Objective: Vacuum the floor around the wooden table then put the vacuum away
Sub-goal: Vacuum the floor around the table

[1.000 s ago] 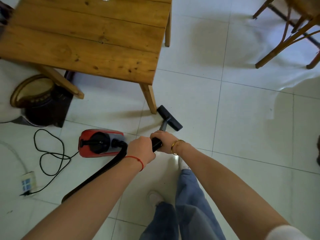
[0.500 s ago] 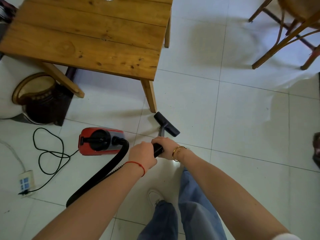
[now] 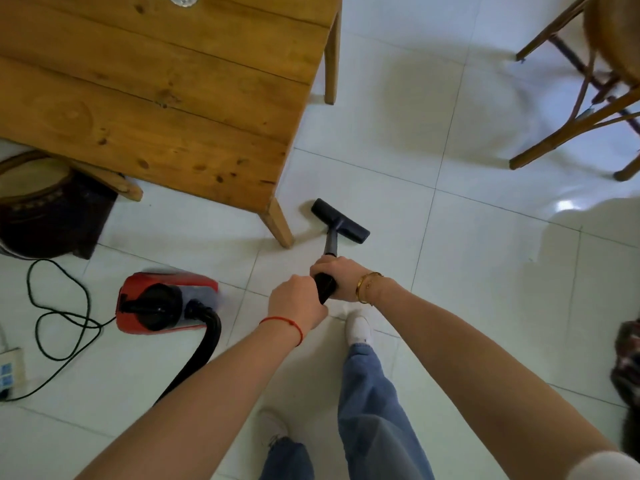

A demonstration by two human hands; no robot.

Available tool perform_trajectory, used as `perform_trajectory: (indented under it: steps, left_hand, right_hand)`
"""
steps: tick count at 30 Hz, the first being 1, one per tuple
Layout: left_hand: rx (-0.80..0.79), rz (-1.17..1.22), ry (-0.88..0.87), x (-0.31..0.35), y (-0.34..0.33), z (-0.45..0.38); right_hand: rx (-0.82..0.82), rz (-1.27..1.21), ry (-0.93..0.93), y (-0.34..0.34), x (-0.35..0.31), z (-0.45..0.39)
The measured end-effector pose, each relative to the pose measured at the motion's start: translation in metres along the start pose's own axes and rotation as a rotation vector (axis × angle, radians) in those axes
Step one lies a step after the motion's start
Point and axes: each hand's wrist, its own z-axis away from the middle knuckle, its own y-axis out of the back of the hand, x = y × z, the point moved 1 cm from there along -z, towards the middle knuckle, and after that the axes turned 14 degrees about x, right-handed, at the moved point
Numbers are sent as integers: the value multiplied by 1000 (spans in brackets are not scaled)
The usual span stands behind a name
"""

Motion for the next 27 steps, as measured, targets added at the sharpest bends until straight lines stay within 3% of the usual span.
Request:
perform_trajectory:
  steps: [8, 16, 27]
  left_hand:
    - [52, 146, 100, 63, 29, -122]
    - [164, 249, 149, 104, 43, -222]
    - [135, 232, 144, 98, 54, -216]
  right_hand:
    - [-93, 146, 77, 91, 85, -94]
    - [-64, 234, 93, 153, 150, -171]
    - [-70, 210, 90, 155, 138, -168]
